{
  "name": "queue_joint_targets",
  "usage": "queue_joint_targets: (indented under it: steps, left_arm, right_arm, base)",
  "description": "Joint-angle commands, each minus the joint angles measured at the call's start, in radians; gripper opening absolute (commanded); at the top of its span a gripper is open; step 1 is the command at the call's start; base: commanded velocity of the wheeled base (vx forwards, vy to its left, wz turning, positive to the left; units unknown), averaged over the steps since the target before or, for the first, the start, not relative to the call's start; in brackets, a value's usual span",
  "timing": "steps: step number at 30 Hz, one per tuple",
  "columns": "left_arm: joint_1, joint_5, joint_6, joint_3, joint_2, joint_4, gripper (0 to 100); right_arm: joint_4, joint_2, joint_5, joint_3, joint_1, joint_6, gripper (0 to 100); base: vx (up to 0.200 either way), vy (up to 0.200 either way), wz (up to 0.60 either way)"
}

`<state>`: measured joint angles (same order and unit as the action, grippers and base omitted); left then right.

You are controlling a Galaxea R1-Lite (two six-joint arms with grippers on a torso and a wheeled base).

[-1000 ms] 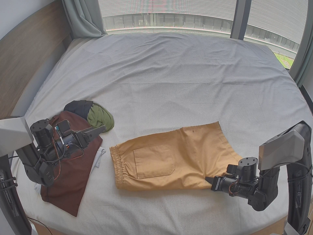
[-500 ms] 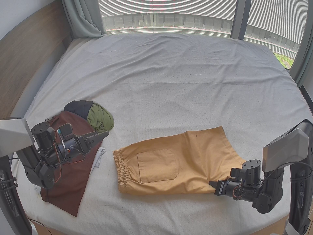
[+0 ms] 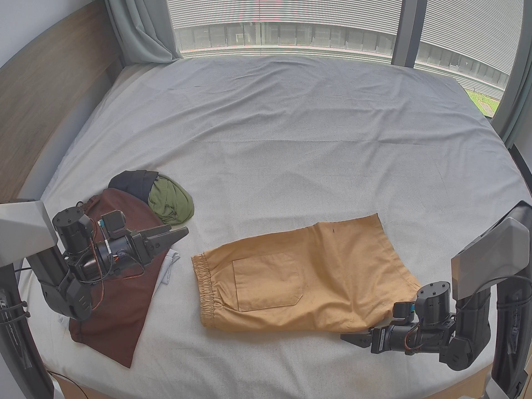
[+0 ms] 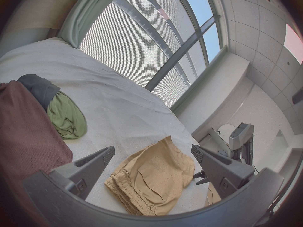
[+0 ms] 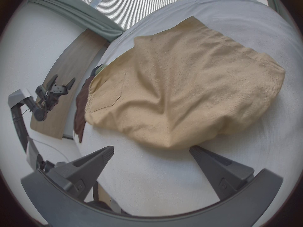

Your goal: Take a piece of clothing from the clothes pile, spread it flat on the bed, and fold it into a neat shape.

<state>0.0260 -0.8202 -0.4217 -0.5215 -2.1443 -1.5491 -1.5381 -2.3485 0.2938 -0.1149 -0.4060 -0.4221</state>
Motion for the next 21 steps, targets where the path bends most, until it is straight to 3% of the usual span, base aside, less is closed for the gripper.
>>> queue_joint_targets:
  steps: [1, 10, 21]
  left_arm:
    - [-0.020, -0.043, 0.031, 0.014, 0.001, 0.000, 100]
    - [-0.018, -0.074, 0.139, 0.029, -0.016, -0.002, 100]
    - [-0.026, -0.077, 0.139, 0.021, -0.005, -0.002, 100]
  right_arm:
    - [0.000, 0.058, 0.057, 0.044, -0.007, 0.016, 100]
    - [0.000, 0.199, 0.162, 0.064, -0.007, 0.016, 100]
    - [-0.002, 0.308, 0.168, 0.003, -0.007, 0.025, 100]
  base:
    - [0.000, 0.000, 0.00]
    - [0.000, 0.000, 0.00]
    - [0.000, 0.000, 0.00]
